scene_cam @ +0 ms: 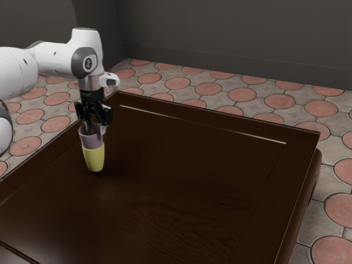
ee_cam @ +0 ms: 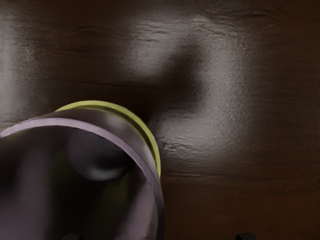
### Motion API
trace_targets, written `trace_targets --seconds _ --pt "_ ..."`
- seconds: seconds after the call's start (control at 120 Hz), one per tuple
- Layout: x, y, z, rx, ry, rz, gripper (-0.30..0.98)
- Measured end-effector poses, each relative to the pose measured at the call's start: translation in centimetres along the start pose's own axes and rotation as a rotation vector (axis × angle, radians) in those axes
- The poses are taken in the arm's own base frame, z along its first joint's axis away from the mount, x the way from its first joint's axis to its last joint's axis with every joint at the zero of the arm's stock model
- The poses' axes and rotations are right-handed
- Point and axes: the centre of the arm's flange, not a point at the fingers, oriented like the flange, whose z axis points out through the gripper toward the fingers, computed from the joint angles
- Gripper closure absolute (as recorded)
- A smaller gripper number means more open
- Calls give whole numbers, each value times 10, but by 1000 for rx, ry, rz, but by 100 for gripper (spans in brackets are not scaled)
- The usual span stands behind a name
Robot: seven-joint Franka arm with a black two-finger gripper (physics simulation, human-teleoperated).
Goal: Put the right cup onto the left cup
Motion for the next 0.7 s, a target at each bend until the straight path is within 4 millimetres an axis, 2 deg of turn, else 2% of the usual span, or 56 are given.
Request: trace_targets --seconds 0.158,0.283,0.375,0.475,0.608,0.7 --pt "-18 13 -41 -17 37 -7 14" --pt "-41 26 -81 -27 74 2 8" --pt "-59 39 -101 -30 82 15 5" --pt "-82 67 -121 -28 92 54 3" --pt "-116 101 -138 -26 102 113 2" --pt "-126 119 -146 -16 113 151 1"
